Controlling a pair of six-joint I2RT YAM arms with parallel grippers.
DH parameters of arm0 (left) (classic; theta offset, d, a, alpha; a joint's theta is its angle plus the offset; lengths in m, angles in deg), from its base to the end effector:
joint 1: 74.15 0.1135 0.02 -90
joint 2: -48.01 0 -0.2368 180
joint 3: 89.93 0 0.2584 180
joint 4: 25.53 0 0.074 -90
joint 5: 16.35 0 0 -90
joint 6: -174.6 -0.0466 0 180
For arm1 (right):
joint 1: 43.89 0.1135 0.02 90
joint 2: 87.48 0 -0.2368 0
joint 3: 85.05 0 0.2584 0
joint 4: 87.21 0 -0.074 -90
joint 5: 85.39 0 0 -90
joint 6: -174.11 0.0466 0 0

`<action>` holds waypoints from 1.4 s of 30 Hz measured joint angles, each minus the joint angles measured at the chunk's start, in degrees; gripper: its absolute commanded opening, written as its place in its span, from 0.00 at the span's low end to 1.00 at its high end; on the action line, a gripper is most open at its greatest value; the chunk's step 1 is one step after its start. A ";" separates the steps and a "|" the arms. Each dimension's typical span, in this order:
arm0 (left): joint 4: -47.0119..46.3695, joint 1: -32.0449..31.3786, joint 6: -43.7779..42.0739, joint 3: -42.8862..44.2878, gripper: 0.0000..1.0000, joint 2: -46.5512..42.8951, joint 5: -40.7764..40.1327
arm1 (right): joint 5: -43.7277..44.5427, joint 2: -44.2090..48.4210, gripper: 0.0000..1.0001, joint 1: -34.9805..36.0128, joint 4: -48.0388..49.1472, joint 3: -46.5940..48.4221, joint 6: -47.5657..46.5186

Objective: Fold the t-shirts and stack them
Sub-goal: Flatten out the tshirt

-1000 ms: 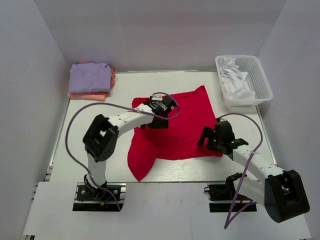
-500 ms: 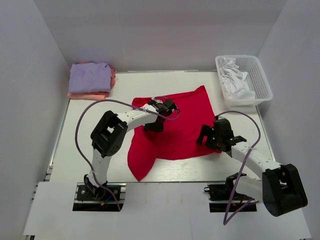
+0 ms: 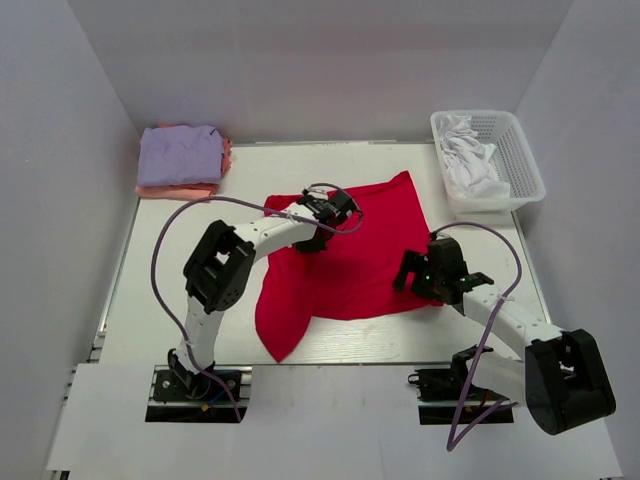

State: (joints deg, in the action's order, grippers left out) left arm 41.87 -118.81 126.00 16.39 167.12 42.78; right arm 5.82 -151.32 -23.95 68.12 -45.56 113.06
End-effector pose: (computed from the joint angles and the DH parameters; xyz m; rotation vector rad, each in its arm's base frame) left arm 0.3060 -0.2688 0.1509 0.0125 2.6276 0.3763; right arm 0.2166 0.0775 0.1285 0.2028 2.4502 0.3566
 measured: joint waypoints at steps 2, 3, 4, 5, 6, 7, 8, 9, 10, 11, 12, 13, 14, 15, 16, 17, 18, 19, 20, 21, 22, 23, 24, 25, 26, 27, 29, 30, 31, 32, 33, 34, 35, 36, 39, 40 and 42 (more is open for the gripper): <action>-0.70 0.50 -0.09 -2.38 0.00 -1.66 -0.79 | 0.09 0.35 0.90 0.00 -0.13 -0.17 0.02; -0.98 0.87 -0.24 -3.98 0.00 -2.93 -1.09 | 0.15 0.52 0.90 0.00 -0.20 -0.31 0.02; -1.75 1.44 -0.98 -6.05 0.00 -4.70 -1.40 | 0.24 0.70 0.90 0.00 -0.28 -0.37 0.04; -2.78 2.19 -1.84 -8.41 0.00 -6.93 -1.57 | 0.35 0.81 0.90 0.00 -0.50 -0.37 0.04; -3.74 3.08 -2.93 -10.69 0.00 -9.29 -1.70 | 0.44 0.90 0.90 0.00 -0.61 -0.39 0.04; -4.87 4.22 -4.09 -12.87 0.00 -11.80 -1.86 | 0.63 0.92 0.90 0.00 -0.68 -0.42 0.09; -5.88 5.40 -5.33 -14.80 0.00 -14.29 -1.99 | 0.76 1.01 0.90 0.00 -0.68 -0.46 0.17; -6.60 6.47 -6.60 -16.11 0.00 -16.33 -2.21 | 1.03 1.11 0.90 0.00 -0.72 -0.52 0.22; -8.17 7.69 -8.17 -17.59 0.00 -18.58 -2.38 | 1.36 1.16 0.90 0.00 -0.72 -0.61 0.35; -9.73 8.92 -9.38 -18.88 0.00 -20.31 -2.38 | 1.55 1.18 0.90 0.00 -0.70 -0.63 0.46; -11.21 10.32 -10.93 -20.17 0.00 -21.88 -2.38 | 1.75 1.20 0.90 0.00 -0.70 -0.63 0.59; -12.26 11.41 -12.07 -21.03 0.00 -22.88 -2.40 | 1.88 1.16 0.90 0.00 -0.70 -0.63 0.68; -13.25 12.87 -13.16 -21.73 0.00 -23.61 -2.36 | 1.95 1.11 0.90 0.00 -0.70 -0.63 0.70; -14.14 14.03 -14.16 -22.21 0.00 -23.89 -2.25 | 2.03 1.07 0.90 0.00 -0.66 -0.63 0.74; -15.23 15.39 -15.39 -22.75 0.00 -23.96 -1.88 | 2.10 0.94 0.90 0.00 -0.61 -0.63 0.90; -16.09 16.74 -16.41 -23.23 0.00 -23.91 -1.53 | 2.14 0.76 0.90 0.00 -0.57 -0.52 0.94; -16.96 18.05 -17.44 -23.85 0.00 -23.89 -1.22 | 2.25 0.52 0.90 -0.02 -0.57 -0.39 1.03; -17.77 19.30 -18.56 -24.48 0.00 -23.89 -1.03 | 2.32 0.28 0.90 -0.04 -0.55 -0.22 1.09; -18.80 20.68 -19.89 -25.22 0.00 -23.91 -0.66 | 2.47 -0.04 0.90 -0.07 -0.52 -0.02 1.16; -19.85 22.23 -21.27 -26.05 0.00 -23.91 0.07 | 2.58 -0.37 0.90 -0.11 -0.52 0.17 1.16; -20.37 23.45 -22.21 -26.58 0.00 -23.91 0.35 | 2.69 -0.55 0.90 -0.17 -0.57 0.33 1.20; -20.81 24.81 -23.10 -26.97 0.00 -23.91 0.52 | 2.75 -0.68 0.90 -0.28 -0.61 0.42 1.31; -21.42 26.25 -23.93 -27.30 0.00 -23.91 0.66 | 2.91 -0.72 0.90 -0.37 -0.61 0.46 1.36; -22.16 27.69 -24.72 -27.52 0.00 -23.93 0.63 | 3.19 -0.72 0.90 -0.46 -0.66 0.46 1.38; -22.73 29.03 -25.33 -27.58 0.00 -23.93 0.63 | 3.43 -0.72 0.90 -0.59 -0.68 0.46 1.38; -23.23 30.60 -25.92 -27.56 0.00 -23.93 0.63 | 3.69 -0.72 0.90 -0.76 -0.74 0.48 1.38; -23.23 33.33 -26.56 -26.91 0.00 -23.67 0.70 | 4.20 -0.72 0.90 -1.11 -0.83 0.50 1.33; -22.49 34.82 -26.58 -25.57 0.00 -22.99 0.66 | 4.48 -0.72 0.90 -1.25 -0.94 0.52 1.33; -22.16 35.93 -26.38 -24.11 0.03 -22.01 0.70 | 4.68 -0.76 0.90 -1.40 -1.03 0.55 1.33; -21.22 37.29 -25.86 -21.70 0.07 -20.59 0.72 | 4.74 -0.92 0.90 -1.55 -1.18 0.70 1.33; -20.55 38.29 -25.16 -19.69 0.07 -19.12 0.72 | 4.83 -1.16 0.90 -1.68 -1.33 0.90 1.33; -19.89 39.47 -24.17 -17.57 0.07 -17.55 0.72 | 4.85 -1.60 0.90 -1.86 -1.53 1.22 1.38; -19.10 40.41 -23.10 -15.67 0.07 -15.98 0.74 | 4.83 -1.90 0.90 -1.97 -1.57 1.44 1.40; -17.97 41.27 -22.16 -13.97 0.10 -14.45 0.76 | 4.83 -2.12 0.90 -2.10 -1.70 1.64 1.51; -15.10 43.60 -19.65 -11.80 0.50 -11.52 1.62 | 4.66 -2.23 0.90 -2.36 -1.75 1.75 1.57; -14.01 44.24 -19.02 -11.39 0.58 -10.80 1.95 | 4.63 -2.23 0.90 -2.36 -1.75 1.77 1.55; -12.07 45.35 -17.49 -10.71 0.99 -9.99 2.84 | 4.74 -2.16 0.90 -2.36 -1.90 1.79 1.53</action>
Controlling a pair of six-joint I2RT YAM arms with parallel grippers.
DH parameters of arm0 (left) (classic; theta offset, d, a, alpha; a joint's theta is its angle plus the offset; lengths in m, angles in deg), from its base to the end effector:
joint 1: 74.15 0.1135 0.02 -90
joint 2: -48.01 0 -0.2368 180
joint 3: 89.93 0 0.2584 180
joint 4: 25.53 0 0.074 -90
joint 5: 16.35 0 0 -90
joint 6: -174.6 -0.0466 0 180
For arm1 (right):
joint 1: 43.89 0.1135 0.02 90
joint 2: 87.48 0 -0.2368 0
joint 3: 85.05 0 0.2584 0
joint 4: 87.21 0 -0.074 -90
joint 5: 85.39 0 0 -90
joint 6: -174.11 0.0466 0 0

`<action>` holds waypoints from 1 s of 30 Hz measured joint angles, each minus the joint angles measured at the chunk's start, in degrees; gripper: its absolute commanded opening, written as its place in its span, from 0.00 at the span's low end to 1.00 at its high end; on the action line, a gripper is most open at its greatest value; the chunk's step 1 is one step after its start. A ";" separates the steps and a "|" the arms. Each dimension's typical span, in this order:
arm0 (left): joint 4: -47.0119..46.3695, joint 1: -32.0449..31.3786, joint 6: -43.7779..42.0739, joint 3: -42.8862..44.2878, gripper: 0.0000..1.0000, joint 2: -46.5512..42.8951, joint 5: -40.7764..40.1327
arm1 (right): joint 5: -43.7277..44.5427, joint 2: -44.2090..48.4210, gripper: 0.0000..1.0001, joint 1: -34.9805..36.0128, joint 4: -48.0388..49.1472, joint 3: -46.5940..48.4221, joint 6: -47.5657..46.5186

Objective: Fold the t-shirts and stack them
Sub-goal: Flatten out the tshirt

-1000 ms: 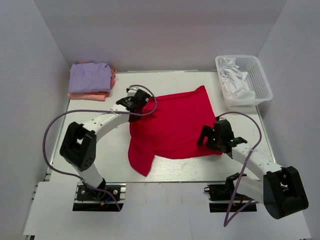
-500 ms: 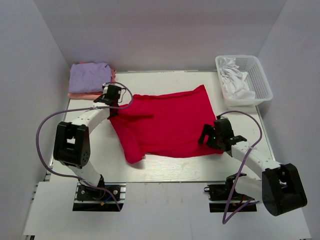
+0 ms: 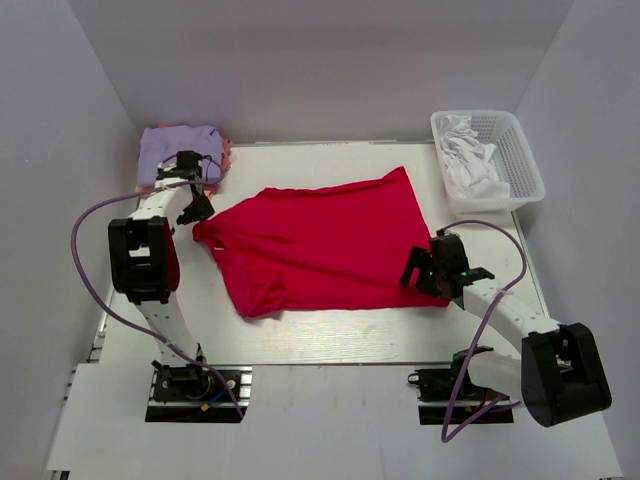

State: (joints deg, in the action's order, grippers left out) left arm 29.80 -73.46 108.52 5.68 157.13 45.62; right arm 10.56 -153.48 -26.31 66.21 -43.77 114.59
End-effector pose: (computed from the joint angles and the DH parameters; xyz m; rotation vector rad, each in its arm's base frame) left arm 0.3901 0.0266 0.1695 -0.6814 2.5477 0.5450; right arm 0.2242 0.0660 0.1278 0.3228 2.4532 0.2364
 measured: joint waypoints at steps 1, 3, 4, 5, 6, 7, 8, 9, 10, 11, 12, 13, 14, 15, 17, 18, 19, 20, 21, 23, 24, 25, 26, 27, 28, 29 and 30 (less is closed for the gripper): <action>0.85 0.52 0.79 0.17 0.99 0.09 0.55 | 0.13 0.07 0.90 0.00 -0.17 0.00 -0.09; 2.14 1.33 2.60 0.44 0.99 -0.31 1.60 | 0.15 0.20 0.90 -0.04 -0.44 0.00 -0.26; 3.08 1.53 3.45 0.48 0.99 -1.16 2.95 | 0.13 0.33 0.90 -0.09 -0.72 0.02 -0.52; 3.26 1.55 3.61 0.48 0.99 -1.40 3.34 | 0.13 0.37 0.90 -0.15 -0.94 0.07 -0.74; 3.78 1.53 4.13 0.48 0.99 -2.36 4.87 | 0.11 0.39 0.90 -0.24 -1.44 0.24 -0.98; 4.22 1.38 4.52 0.46 0.99 -3.63 6.51 | 0.17 0.39 0.90 -0.26 -2.10 0.50 -1.25; 4.57 1.22 4.83 0.44 0.99 -5.14 8.37 | 0.28 0.39 0.90 -0.28 -2.71 0.79 -1.57; 4.74 0.90 5.09 0.33 0.99 -6.97 10.36 | 0.39 0.39 0.90 -0.28 -3.45 1.11 -1.88; 4.17 0.52 5.27 -0.42 0.99 -9.27 13.05 | 0.61 0.44 0.90 -0.28 -4.15 1.62 -2.21; 3.08 -0.02 5.29 -1.97 0.99 -12.00 15.76 | 0.87 0.55 0.90 -0.28 -4.81 2.16 -2.45; 2.36 -0.74 5.20 -3.80 0.99 -14.88 18.51 | 1.11 0.81 0.90 -0.28 -5.25 2.75 -2.56; 1.73 -1.57 5.05 -5.60 0.99 -17.40 20.72 | 1.38 1.18 0.90 -0.28 -5.40 3.17 -2.69; 1.11 -2.97 4.85 -7.48 0.99 -20.00 22.97 | 1.46 1.66 0.90 -0.28 -5.40 3.50 -2.84; 0.52 -4.68 4.55 -9.05 0.99 -22.03 24.37 | 1.60 2.19 0.90 -0.28 -5.38 3.72 -2.97; -0.57 -8.74 3.65 -11.28 0.99 -24.74 27.30 | 1.90 2.93 0.90 -0.28 -5.44 3.93 -3.13; -1.38 -11.23 3.10 -12.28 0.99 -25.59 28.92 | 2.25 3.08 0.90 -0.28 -5.62 3.96 -3.13; -2.16 -13.40 2.64 -13.11 0.99 -26.01 30.56 | 2.62 3.13 0.90 -0.28 -5.90 3.96 -3.04; -3.39 -15.72 2.36 -14.16 0.99 -26.16 32.22 | 2.93 3.13 0.90 -0.33 -6.29 3.96 -2.99; -4.74 -18.29 1.95 -15.74 0.99 -26.25 34.12 | 3.10 3.13 0.90 -0.33 -6.62 3.96 -2.93; -6.27 -22.71 1.53 -18.80 0.99 -25.79 36.33 | 3.17 3.13 0.90 -0.33 -6.91 3.96 -2.82; -6.71 -24.81 1.51 -20.35 0.99 -25.38 36.61 | 3.13 3.10 0.90 -0.33 -6.91 3.96 -2.82; -6.86 -26.56 1.51 -21.75 0.99 -24.70 36.76 | 3.10 3.06 0.90 -0.33 -6.91 3.96 -2.84; -6.88 -28.02 1.57 -23.04 0.99 -24.02 36.37 | 2.99 2.99 0.90 -0.33 -6.91 3.96 -2.84; -6.75 -28.92 1.64 -24.15 0.99 -23.37 35.87 | 2.86 2.84 0.90 -0.33 -6.91 3.96 -2.86; -6.38 -29.75 1.84 -25.42 0.99 -22.62 35.28 | 2.67 2.69 0.90 -0.33 -6.91 3.96 -2.86; -6.01 -30.25 1.99 -26.49 0.99 -22.23 34.47 | 2.49 2.43 0.90 -0.33 -6.88 3.96 -2.89; -5.86 -30.60 2.21 -27.63 0.99 -22.16 33.90 | 2.25 2.16 0.90 -0.33 -6.88 3.96 -2.91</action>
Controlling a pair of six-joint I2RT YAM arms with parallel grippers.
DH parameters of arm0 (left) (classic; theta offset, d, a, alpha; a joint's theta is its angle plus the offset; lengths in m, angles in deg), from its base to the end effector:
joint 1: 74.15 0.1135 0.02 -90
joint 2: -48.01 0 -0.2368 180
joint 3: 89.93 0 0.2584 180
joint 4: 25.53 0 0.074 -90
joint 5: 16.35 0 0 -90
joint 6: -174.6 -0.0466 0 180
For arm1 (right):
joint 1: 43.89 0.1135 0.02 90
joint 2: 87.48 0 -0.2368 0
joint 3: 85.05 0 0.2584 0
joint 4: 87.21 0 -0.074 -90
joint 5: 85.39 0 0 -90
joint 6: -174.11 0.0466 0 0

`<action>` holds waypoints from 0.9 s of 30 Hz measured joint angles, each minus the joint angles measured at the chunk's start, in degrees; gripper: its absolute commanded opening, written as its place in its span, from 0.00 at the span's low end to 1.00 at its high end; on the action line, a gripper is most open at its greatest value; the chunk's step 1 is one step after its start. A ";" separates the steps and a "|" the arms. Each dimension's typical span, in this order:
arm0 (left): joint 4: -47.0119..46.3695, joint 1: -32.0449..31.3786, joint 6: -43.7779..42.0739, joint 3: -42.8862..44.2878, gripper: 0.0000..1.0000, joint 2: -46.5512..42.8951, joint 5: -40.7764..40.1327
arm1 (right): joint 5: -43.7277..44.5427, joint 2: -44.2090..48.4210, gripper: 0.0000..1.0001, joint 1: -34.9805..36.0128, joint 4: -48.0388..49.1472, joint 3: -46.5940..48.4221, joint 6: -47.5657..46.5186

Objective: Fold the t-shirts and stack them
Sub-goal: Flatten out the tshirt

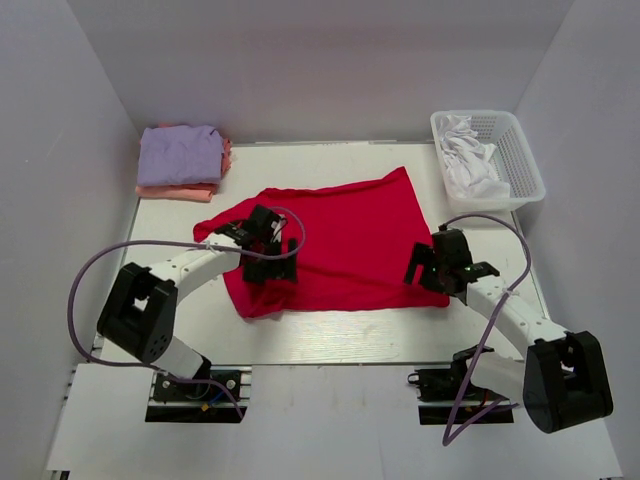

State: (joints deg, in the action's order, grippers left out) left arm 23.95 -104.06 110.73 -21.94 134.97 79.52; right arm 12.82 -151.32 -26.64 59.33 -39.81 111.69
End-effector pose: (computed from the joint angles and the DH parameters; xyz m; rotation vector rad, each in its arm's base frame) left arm 0.2542 -0.1517 0.1540 0.1210 2.8301 -0.3814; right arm 0.2258 0.0631 0.1489 0.2833 2.4569 0.1600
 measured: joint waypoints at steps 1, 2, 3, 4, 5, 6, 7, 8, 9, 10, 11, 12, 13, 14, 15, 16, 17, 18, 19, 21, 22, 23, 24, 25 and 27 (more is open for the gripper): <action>0.17 -0.31 0.13 -0.85 0.99 -0.24 -0.44 | -0.24 -0.24 0.90 0.00 -0.02 0.00 -0.02; 0.17 -0.59 0.33 -1.53 0.99 -0.61 -0.79 | -0.48 -0.42 0.90 0.00 0.00 0.00 -0.07; 0.35 -0.87 0.57 -1.88 0.99 -1.07 -1.33 | -0.70 -0.52 0.90 0.00 0.00 0.00 -0.11; 0.20 -1.18 0.83 -2.05 0.99 -1.64 -2.14 | -0.87 -0.63 0.90 -0.07 0.02 0.00 -0.13; -0.11 -1.44 0.98 -2.14 0.98 -2.27 -2.69 | -1.07 -0.74 0.90 -0.17 0.09 0.00 -0.15; -0.39 -1.70 1.14 -2.14 0.98 -2.89 -3.23 | -1.11 -0.87 0.90 -0.17 0.09 0.00 -0.15; -0.72 -2.03 1.20 -2.14 0.98 -3.23 -3.76 | -1.16 -1.01 0.90 -0.22 0.09 0.00 -0.17; -1.05 -2.34 1.33 -2.14 0.95 -3.37 -4.37 | -1.31 -1.16 0.90 -0.22 0.07 0.00 -0.17; -1.16 -2.60 1.42 -2.14 0.93 -3.08 -5.11 | -1.36 -1.20 0.90 -0.22 0.04 0.00 -0.22; -1.14 -2.91 1.64 -2.14 0.89 -2.51 -5.90 | -1.40 -1.22 0.90 -0.22 0.04 0.00 -0.33; -1.01 -3.17 1.86 -2.14 0.83 -1.66 -6.78 | -1.53 -1.20 0.90 -0.22 0.04 0.00 -0.37; -0.83 -3.43 2.27 -2.12 0.80 -0.48 -7.63 | -1.55 -1.20 0.90 -0.22 0.04 0.00 -0.42; -0.44 -3.72 2.51 -2.12 0.79 0.96 -8.72 | -1.53 -1.22 0.90 -0.22 0.04 0.00 -0.44; 0.20 -3.96 2.82 -2.12 0.73 2.32 -9.77 | -1.53 -1.20 0.90 -0.22 0.04 0.00 -0.44; 0.83 -4.13 3.30 -2.12 0.64 3.37 -11.04 | -1.53 -1.20 0.90 -0.22 0.04 0.00 -0.46; 1.73 -4.37 3.93 -2.10 0.52 4.28 -12.39 | -1.53 -1.20 0.90 -0.22 0.07 0.00 -0.48; 2.60 -4.46 4.61 -2.10 0.42 4.70 -13.62 | -1.53 -1.20 0.90 -0.22 0.04 0.00 -0.52; 3.48 -4.61 5.09 -2.10 0.32 4.68 -14.58 | -1.53 -1.20 0.90 -0.22 0.04 0.00 -0.57; 4.04 -4.76 5.70 -2.08 0.32 4.20 -15.39 | -1.53 -1.18 0.90 -0.22 0.04 0.00 -0.57; 4.81 -4.92 6.43 -2.08 0.28 2.25 -16.57 | -1.53 -1.14 0.90 -0.24 0.04 0.00 -0.59; 4.96 -5.01 6.80 -2.05 0.23 0.74 -17.05 | -1.53 -1.14 0.90 -0.26 0.04 0.00 -0.59; 5.03 -5.09 7.23 -2.05 0.17 -1.05 -17.35 | -1.53 -1.14 0.90 -0.26 0.04 0.00 -0.59; 5.11 -5.11 7.80 -2.05 0.05 -2.80 -17.53 | -1.51 -1.14 0.90 -0.26 0.04 0.00 -0.57; 5.25 -5.11 8.44 -2.05 0.00 -4.72 -17.73 | -1.53 -1.14 0.90 -0.26 0.04 0.00 -0.57; 5.70 -5.14 10.01 -2.05 0.00 -8.26 -18.47 | -1.51 -1.14 0.90 -0.26 0.02 0.00 -0.57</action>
State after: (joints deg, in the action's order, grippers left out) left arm 29.65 -109.20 120.74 -24.00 126.71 61.05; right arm 11.31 -152.45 -26.90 59.35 -39.81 111.12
